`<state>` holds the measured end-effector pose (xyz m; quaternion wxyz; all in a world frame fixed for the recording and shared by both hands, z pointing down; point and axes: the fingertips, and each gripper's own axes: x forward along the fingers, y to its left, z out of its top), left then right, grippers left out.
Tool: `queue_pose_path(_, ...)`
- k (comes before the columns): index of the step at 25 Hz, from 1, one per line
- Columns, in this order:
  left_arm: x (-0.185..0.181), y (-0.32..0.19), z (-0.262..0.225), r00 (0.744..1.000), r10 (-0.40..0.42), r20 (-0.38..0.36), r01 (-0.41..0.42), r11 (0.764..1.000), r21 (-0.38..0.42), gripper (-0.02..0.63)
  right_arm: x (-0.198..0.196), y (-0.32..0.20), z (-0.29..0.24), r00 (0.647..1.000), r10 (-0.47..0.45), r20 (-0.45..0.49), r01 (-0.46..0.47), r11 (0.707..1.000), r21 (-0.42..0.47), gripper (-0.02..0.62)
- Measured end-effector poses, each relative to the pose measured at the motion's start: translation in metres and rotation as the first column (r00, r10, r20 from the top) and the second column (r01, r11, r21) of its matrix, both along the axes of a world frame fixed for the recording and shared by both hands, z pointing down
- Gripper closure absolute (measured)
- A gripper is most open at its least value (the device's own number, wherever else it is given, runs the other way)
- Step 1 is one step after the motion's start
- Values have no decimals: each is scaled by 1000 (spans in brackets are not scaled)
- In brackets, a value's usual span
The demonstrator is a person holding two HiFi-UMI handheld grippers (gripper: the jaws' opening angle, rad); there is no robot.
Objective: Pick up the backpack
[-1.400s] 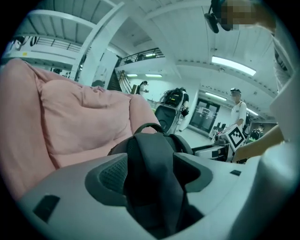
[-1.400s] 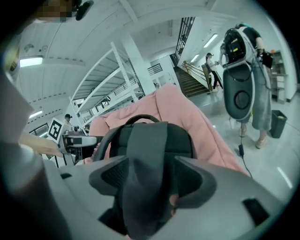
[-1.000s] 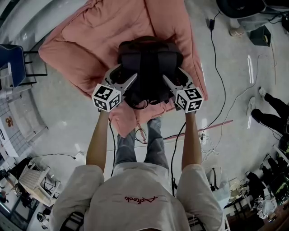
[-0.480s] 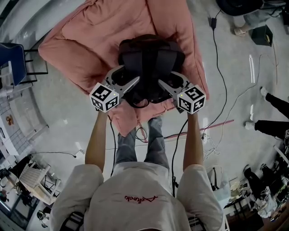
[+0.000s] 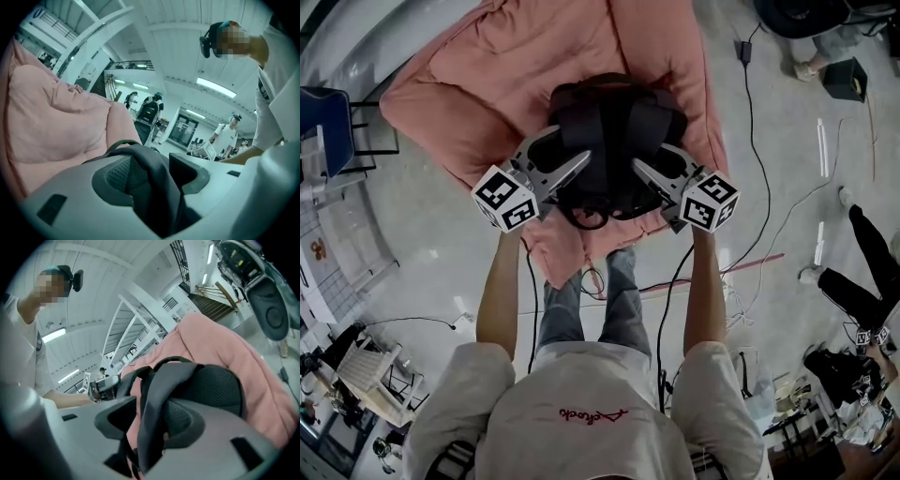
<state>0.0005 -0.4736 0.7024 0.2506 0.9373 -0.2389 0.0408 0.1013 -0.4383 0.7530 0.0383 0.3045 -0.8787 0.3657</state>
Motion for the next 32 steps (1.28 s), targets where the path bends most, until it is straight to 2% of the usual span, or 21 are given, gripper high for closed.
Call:
queue_pose_path(4,-1,-6,-9,996,-7,-94,2,999,-50,377,-10,-15,11,999,7,36,-6,999,-38,402)
queue_pose_path(11,-3,3,14,998,32,-59,-36,997,-66,408,-24,-28,-6,994,-75,76,75,997,7,426)
queue_pose_path(14,4,11,28,993,111,-32,-114,988,-109,408,-29,-35,-6,992,-109,70,109,994,2,449)
queue_pose_path(16,13,25,46,975,221,14,-216,963,-161,408,-29,-38,-8,989,-106,103,107,994,-5,492)
queue_pose_path(18,22,34,60,960,269,74,-255,954,-158,408,-30,-38,-11,985,-107,134,109,994,-6,498)
queue_pose_path(19,24,32,61,963,257,78,-244,959,-142,408,-30,-37,-12,984,-113,139,114,993,-4,499)
queue_pose_path(22,27,13,44,986,164,-7,-164,982,-99,410,-26,-33,-12,983,-129,130,131,991,-6,506)
queue_pose_path(24,28,1,35,991,131,-24,-132,989,-69,417,-25,-30,-9,983,-141,122,144,990,-13,509)
queue_pose_path(28,30,-18,20,991,132,-31,-133,991,-24,456,-29,-32,0,981,-138,132,144,989,-33,509)
queue_pose_path(32,29,-20,2,987,129,-98,-133,991,-32,499,-34,-32,1,974,-162,160,170,985,-37,500)
